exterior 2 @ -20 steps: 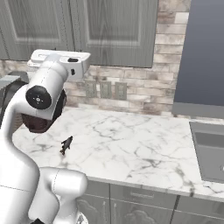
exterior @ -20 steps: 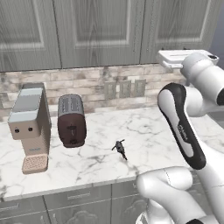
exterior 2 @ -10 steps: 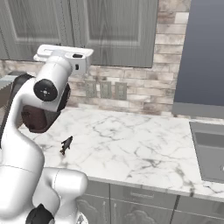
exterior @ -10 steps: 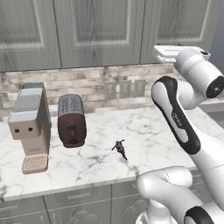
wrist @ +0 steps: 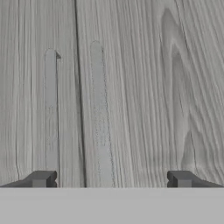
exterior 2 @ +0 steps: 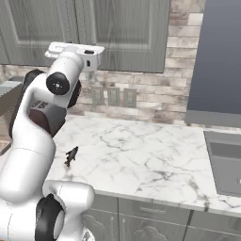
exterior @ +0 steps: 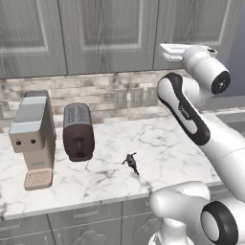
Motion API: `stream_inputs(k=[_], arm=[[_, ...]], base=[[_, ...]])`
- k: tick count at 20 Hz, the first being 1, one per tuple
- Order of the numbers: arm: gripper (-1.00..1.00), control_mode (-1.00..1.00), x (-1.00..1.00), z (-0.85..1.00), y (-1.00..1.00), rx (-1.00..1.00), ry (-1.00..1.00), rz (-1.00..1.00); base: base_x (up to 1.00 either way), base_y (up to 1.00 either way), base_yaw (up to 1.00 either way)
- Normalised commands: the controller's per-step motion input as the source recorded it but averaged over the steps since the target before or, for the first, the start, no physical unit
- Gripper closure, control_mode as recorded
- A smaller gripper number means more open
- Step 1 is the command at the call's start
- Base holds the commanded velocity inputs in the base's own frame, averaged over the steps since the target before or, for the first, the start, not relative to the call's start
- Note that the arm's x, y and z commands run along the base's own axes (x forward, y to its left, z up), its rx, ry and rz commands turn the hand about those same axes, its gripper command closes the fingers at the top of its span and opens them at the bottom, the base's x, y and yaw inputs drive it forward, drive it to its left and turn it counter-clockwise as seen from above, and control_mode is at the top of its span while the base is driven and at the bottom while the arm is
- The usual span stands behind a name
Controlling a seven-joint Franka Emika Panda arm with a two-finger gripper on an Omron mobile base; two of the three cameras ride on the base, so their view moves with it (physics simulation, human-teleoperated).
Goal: Retrieve the tupperware from the cabinet, then place the raw meat into the tupperware to avoid contamination.
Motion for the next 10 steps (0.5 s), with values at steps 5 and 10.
stream_inputs(k=[5, 10], arm=[[-1.0, -1.0, 0.51, 0.0, 0.0, 0.0, 0.03, 0.0], [-1.0, -1.0, 0.56, 0.0, 0.0, 0.0, 0.04, 0.0]], base=[[0.0, 0.0, 0.0], [0.0, 0.0, 0.0]])
